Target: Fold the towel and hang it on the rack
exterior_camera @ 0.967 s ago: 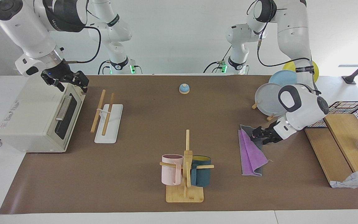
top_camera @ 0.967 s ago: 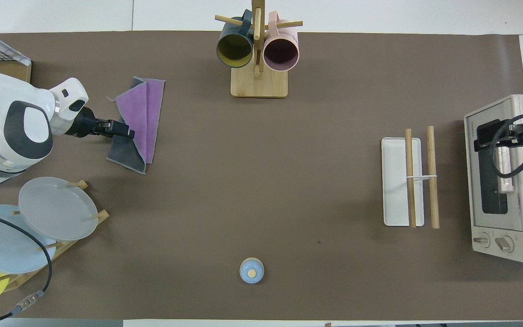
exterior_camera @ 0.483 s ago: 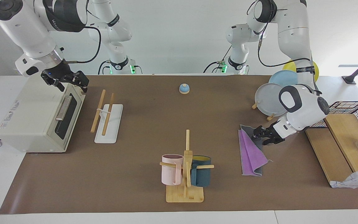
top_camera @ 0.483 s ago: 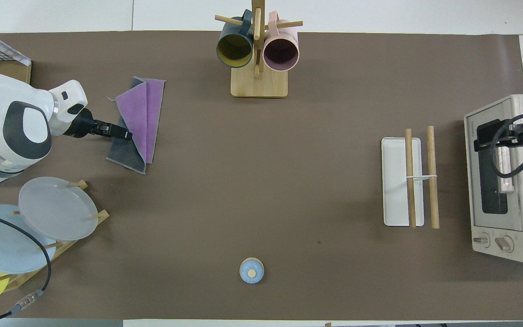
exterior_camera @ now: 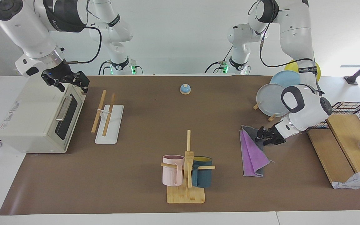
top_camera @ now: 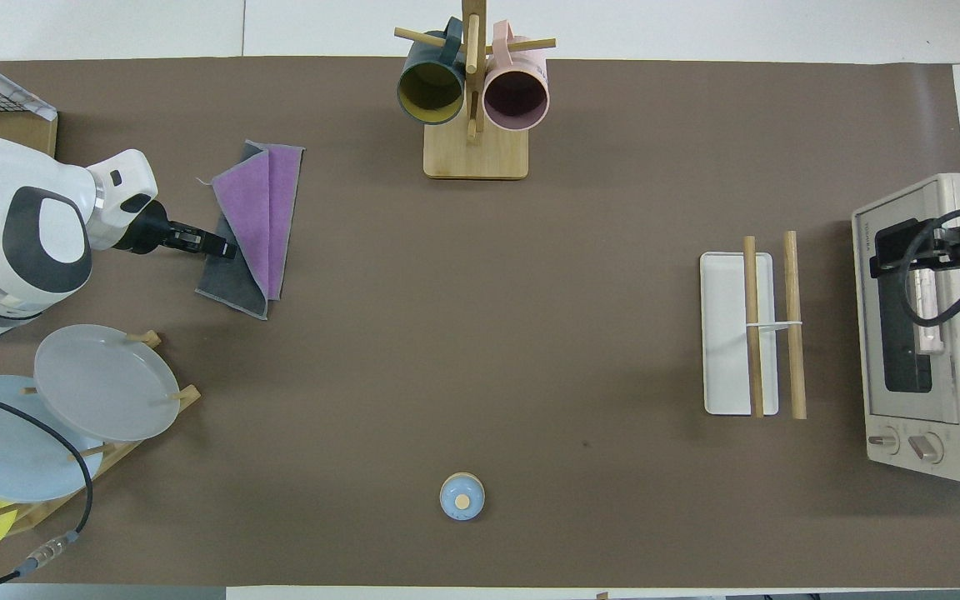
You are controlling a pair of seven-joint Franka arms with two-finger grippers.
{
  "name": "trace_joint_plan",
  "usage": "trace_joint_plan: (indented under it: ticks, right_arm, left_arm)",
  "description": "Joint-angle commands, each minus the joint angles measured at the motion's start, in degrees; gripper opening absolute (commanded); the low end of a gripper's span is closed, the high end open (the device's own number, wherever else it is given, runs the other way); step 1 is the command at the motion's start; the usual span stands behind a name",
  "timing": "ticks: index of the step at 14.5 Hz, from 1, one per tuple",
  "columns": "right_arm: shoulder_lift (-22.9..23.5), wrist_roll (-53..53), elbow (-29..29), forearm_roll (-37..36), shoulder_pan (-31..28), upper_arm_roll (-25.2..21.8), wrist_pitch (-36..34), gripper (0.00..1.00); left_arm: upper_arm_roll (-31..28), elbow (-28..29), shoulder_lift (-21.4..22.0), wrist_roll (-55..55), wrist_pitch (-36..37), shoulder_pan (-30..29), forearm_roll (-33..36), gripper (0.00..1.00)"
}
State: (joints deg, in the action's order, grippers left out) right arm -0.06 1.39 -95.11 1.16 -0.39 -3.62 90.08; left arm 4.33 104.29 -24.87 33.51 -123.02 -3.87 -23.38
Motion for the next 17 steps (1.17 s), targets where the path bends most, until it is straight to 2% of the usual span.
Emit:
trace_joint_plan:
  ticks: [1, 2, 3, 7, 8, 11, 13, 14, 17]
  right_arm:
    - [-0.4, -1.3, 0.0, 0.0, -0.5, 0.3, -0.8, 1.0]
    - [-0.4, -1.3, 0.0, 0.0, -0.5, 0.3, -0.8, 1.0]
    - [-0.4, -1.5, 0.0, 0.0, -0.5, 0.3, -0.9, 1.0]
    - [-0.4, -1.3, 0.0, 0.0, -0.5, 0.3, -0.8, 1.0]
    - [-0.4, -1.3, 0.0, 0.0, -0.5, 0.3, -0.8, 1.0]
    - [-0.4, -1.1, 0.0, 0.2, -0.4, 0.3, 0.0, 1.0]
    - [-0.2, -1.2, -0.1, 1.4, 0.4, 1.0, 3.7, 1.0]
    - [-0.3, -1.0, -0.4, 1.7, 2.1, 1.3, 4.1, 1.0]
    - [-0.5, -1.5, -0.4, 2.2, 2.6, 1.4, 4.4, 1.0]
  left_arm:
    - [0.0, 1.9, -0.1, 1.2, -1.1, 0.2, 0.7, 0.52]
    - [0.0, 2.4, -0.1, 1.1, -1.8, 0.2, 0.7, 0.52]
    - [0.0, 2.6, 0.0, 1.2, -2.4, 0.3, 0.7, 0.46]
    - [0.0, 3.0, 0.1, 1.2, -3.0, 0.2, 0.7, 0.03]
    - [0.0, 2.8, 0.1, 1.1, -2.6, 0.1, 0.7, 0.0]
    - [0.0, 2.3, 0.1, 0.8, -1.4, 0.1, 0.6, 0.0]
    - [0.0, 0.5, 0.0, -0.5, 1.0, 0.0, 0.5, 0.0]
    - [-0.1, -1.0, 0.2, -3.2, 3.1, 0.0, 0.5, 0.0]
    - [-0.1, -4.7, 2.4, -17.1, 8.6, 0.8, 0.7, 0.0]
